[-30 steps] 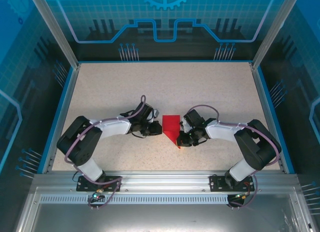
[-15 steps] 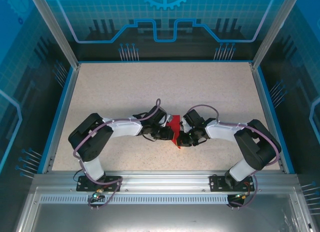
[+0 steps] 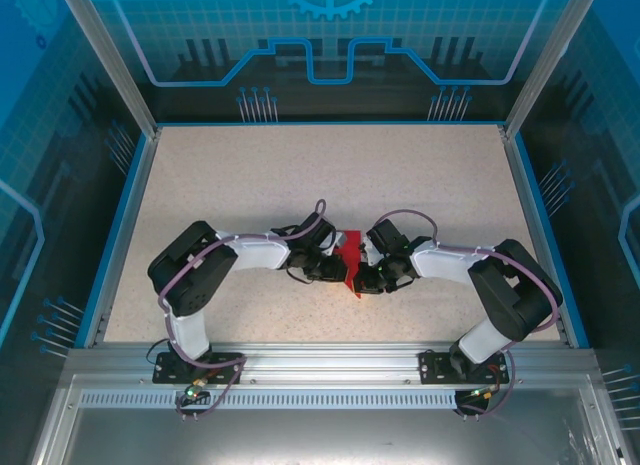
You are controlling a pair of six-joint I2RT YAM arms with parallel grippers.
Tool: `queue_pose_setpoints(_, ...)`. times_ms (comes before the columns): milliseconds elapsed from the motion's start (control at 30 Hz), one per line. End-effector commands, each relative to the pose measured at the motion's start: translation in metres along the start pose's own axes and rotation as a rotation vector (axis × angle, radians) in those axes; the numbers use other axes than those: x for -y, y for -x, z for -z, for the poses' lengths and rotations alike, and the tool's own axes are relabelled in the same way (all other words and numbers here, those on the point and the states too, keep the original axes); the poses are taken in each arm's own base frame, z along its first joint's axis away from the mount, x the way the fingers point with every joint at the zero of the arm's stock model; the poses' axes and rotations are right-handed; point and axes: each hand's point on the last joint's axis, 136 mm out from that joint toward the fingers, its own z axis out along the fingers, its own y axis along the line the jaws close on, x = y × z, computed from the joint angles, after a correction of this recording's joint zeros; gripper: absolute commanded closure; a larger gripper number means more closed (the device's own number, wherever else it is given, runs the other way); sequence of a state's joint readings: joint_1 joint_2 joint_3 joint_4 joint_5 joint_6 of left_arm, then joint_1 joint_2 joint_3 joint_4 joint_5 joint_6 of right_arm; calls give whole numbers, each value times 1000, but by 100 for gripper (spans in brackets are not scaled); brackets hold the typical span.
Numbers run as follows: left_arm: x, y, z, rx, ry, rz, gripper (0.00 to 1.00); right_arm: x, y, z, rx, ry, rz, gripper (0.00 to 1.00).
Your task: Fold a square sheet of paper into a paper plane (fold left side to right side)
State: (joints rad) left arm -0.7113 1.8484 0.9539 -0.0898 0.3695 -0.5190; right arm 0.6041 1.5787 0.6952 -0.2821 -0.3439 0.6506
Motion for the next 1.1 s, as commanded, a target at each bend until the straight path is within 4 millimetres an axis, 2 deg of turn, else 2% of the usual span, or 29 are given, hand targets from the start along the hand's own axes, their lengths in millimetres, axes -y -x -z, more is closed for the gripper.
queue_pose_setpoints(0,-36,13,0,23,100,31,85,45,-34,-7,-106,-193,-50,100)
queue_pose_setpoints(267,-62,24,8,35,156,55,86,47,-37,-6,-112,-197,-50,100)
queue_pose_setpoints(567,-95,8,18,39,204,103,86,44,-37,-5,-110,-182,-49,100)
queue_pose_setpoints(767,-110,9,28,64,213,135,85,36,-43,-3,-115,-146,-54,100)
queue_pose_setpoints(933,-113,21,37,82,202,149,86,32,-52,-5,-127,-133,-48,100)
queue_pose_setpoints(1067,-98,31,49,115,163,142,83,20,-43,-4,-93,-86,-25,100)
